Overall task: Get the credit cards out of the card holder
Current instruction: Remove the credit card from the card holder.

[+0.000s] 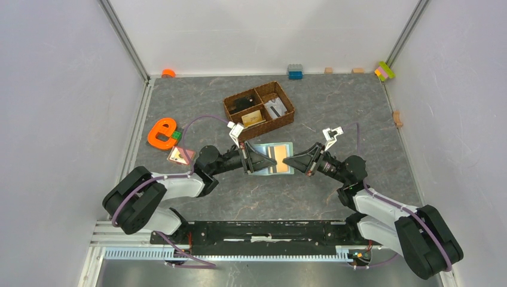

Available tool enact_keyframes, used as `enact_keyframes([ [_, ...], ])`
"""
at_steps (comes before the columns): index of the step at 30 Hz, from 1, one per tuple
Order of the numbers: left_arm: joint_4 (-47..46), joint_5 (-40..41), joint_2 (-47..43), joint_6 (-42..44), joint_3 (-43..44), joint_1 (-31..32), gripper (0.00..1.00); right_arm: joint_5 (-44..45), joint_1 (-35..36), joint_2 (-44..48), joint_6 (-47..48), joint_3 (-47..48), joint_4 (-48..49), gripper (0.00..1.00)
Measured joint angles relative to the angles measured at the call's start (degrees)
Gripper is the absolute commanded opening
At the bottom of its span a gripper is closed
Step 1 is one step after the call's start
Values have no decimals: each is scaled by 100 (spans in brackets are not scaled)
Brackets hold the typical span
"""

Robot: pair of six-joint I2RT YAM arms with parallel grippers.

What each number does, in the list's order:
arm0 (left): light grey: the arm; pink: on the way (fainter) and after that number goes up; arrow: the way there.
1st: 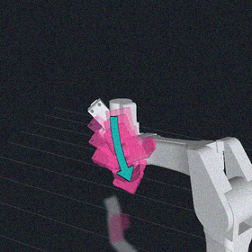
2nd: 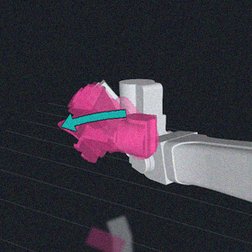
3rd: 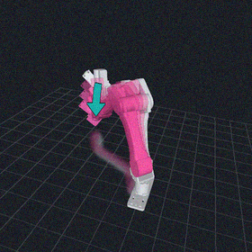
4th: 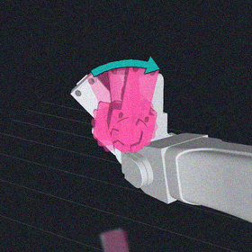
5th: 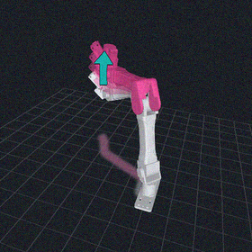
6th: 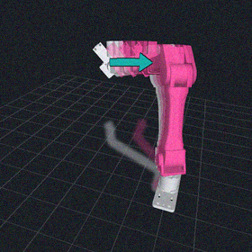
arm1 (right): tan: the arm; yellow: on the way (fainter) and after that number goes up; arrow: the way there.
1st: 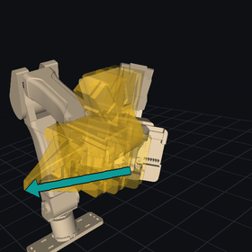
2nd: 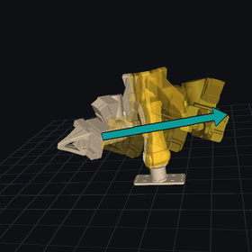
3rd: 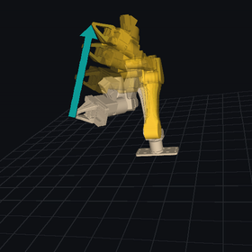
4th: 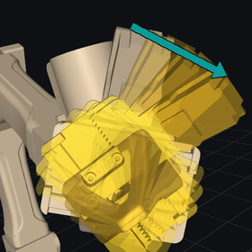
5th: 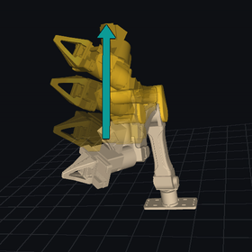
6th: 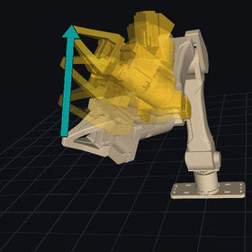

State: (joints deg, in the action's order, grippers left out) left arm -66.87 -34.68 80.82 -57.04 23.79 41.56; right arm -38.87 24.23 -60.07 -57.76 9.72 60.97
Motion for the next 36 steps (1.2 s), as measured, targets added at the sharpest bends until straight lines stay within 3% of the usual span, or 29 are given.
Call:
enact_keyframes([
  [7, -20, 0, -9, -2, -26, -22, 11, -22, -13, 0, -57, -22, 42, 9],
  [15, -55, 11, -166, -2, -120, -63, 9, -146, -24, 2, -103, -22, 114, 14],
  [22, -59, 11, -208, -4, -151, -107, 9, -173, -42, 2, -120, -24, 118, 9],
  [26, -72, 9, -214, -11, -168, -122, 2, -184, -61, 2, -140, -48, 133, 14],
  [36, -79, 11, -223, -61, -181, -136, 2, -214, -76, 2, -160, -63, 155, 16],
])
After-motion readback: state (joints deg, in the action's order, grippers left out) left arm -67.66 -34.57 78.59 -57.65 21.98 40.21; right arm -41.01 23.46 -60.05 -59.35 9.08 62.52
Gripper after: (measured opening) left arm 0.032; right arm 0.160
